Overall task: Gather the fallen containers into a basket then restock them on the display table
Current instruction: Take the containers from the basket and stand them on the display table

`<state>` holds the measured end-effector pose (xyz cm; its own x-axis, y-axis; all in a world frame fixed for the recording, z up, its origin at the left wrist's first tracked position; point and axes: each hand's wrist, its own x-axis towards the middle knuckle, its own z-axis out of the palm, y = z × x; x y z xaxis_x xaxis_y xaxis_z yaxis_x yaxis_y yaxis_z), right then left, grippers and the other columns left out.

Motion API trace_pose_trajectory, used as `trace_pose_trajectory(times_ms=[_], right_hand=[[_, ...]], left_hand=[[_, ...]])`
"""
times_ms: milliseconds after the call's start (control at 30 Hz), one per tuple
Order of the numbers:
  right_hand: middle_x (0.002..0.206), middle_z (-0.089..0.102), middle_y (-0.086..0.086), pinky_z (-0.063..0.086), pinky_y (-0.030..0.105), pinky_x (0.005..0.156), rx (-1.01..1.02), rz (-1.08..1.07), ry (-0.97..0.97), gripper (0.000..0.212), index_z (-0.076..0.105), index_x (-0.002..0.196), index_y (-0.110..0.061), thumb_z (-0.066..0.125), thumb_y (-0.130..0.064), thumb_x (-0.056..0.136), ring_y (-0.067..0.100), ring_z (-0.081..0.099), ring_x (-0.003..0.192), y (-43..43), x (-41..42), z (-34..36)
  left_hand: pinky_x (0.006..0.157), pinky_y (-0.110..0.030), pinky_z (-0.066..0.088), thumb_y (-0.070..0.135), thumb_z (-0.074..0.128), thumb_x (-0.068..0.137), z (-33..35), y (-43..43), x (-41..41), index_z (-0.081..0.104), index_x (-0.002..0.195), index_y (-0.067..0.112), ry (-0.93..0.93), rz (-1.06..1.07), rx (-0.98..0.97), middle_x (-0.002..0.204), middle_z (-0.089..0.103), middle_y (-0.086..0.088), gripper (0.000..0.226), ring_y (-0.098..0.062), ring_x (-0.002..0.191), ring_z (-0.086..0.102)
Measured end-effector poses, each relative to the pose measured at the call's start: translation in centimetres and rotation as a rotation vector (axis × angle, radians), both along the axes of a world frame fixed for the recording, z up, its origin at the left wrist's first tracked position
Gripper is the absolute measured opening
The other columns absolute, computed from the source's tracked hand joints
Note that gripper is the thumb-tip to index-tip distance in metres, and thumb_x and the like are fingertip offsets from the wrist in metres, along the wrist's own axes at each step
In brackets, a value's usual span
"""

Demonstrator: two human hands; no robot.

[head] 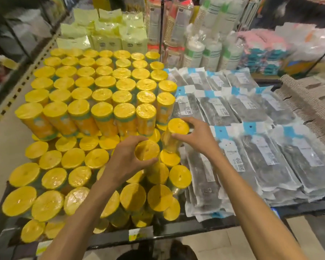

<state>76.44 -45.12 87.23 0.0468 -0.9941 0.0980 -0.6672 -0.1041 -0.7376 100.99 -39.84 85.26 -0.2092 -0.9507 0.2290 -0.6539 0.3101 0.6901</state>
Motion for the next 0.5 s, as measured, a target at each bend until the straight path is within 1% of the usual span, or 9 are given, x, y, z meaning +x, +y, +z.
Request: trace_pose_trajectory(times_ms=[67, 133, 167, 233, 367, 433, 500], right_hand=[[0.114, 0.068, -0.004, 0.053, 0.030, 0.087, -0.009, 0.058, 0.032, 0.059, 0.066, 0.121, -0.021, 0.087, -0.041, 0.069, 0.010, 0.062, 0.101, -2.2, -0.4, -0.3], [0.110, 0.067, -0.006, 0.051, 0.027, 0.084, -0.007, 0.109, 0.067, 0.058, 0.068, 0.118, -0.023, 0.086, -0.046, 0.068, 0.009, 0.061, 0.100, -4.4, -0.7, -0.7], [0.108, 0.066, -0.007, 0.052, 0.029, 0.084, -0.011, 0.132, 0.074, 0.058, 0.070, 0.116, -0.025, 0.085, -0.052, 0.066, 0.008, 0.060, 0.100, -5.4, -0.8, -0.9], [0.106, 0.064, -0.005, 0.054, 0.033, 0.084, -0.020, 0.171, 0.092, 0.064, 0.071, 0.115, -0.030, 0.080, -0.063, 0.062, 0.007, 0.059, 0.099, -7.4, -1.0, -1.5], [0.106, 0.068, -0.006, 0.054, 0.034, 0.082, -0.018, 0.264, 0.080, 0.059, 0.072, 0.110, -0.032, 0.082, -0.063, 0.061, 0.008, 0.062, 0.099, -9.6, -1.2, -1.8], [0.108, 0.068, -0.004, 0.051, 0.031, 0.081, -0.023, 0.289, 0.078, 0.064, 0.072, 0.111, -0.028, 0.082, -0.065, 0.059, 0.011, 0.061, 0.101, -10.4, -1.3, -2.2], [0.109, 0.066, -0.002, 0.049, 0.027, 0.079, -0.029, 0.300, 0.075, 0.075, 0.070, 0.114, -0.024, 0.079, -0.069, 0.055, 0.013, 0.060, 0.102, -11.1, -1.1, -2.5]], left_hand=[[0.086, -0.030, 0.050, 0.050, 0.083, 0.068, -0.1, -0.3, -1.0, 0.061, 0.124, 0.018, -0.005, 0.005, 0.004, 0.115, 0.063, 0.003, 0.068, -0.012, 0.104, 0.057], [0.085, -0.028, 0.049, 0.057, 0.078, 0.069, -0.2, -0.7, -2.0, 0.060, 0.126, 0.019, -0.005, 0.021, 0.015, 0.114, 0.061, 0.004, 0.071, -0.011, 0.103, 0.055], [0.084, -0.027, 0.048, 0.058, 0.077, 0.069, -0.2, -0.9, -2.5, 0.059, 0.126, 0.019, -0.004, 0.039, 0.025, 0.112, 0.059, 0.005, 0.072, -0.011, 0.102, 0.054], [0.083, -0.025, 0.046, 0.054, 0.080, 0.068, -0.1, -1.4, -3.5, 0.060, 0.127, 0.018, 0.004, 0.083, 0.029, 0.110, 0.057, 0.005, 0.072, -0.010, 0.101, 0.052], [0.081, -0.019, 0.039, 0.051, 0.082, 0.069, -0.2, -2.0, -5.6, 0.060, 0.126, 0.017, -0.016, 0.134, 0.022, 0.113, 0.056, 0.006, 0.070, -0.006, 0.101, 0.049], [0.079, -0.018, 0.039, 0.051, 0.082, 0.069, -0.5, -2.2, -6.5, 0.061, 0.124, 0.017, -0.015, 0.156, 0.022, 0.113, 0.058, 0.004, 0.068, -0.006, 0.099, 0.049], [0.077, -0.014, 0.038, 0.050, 0.082, 0.069, -0.7, -2.5, -7.1, 0.061, 0.121, 0.019, -0.011, 0.177, 0.018, 0.111, 0.059, 0.003, 0.064, -0.006, 0.097, 0.049]])
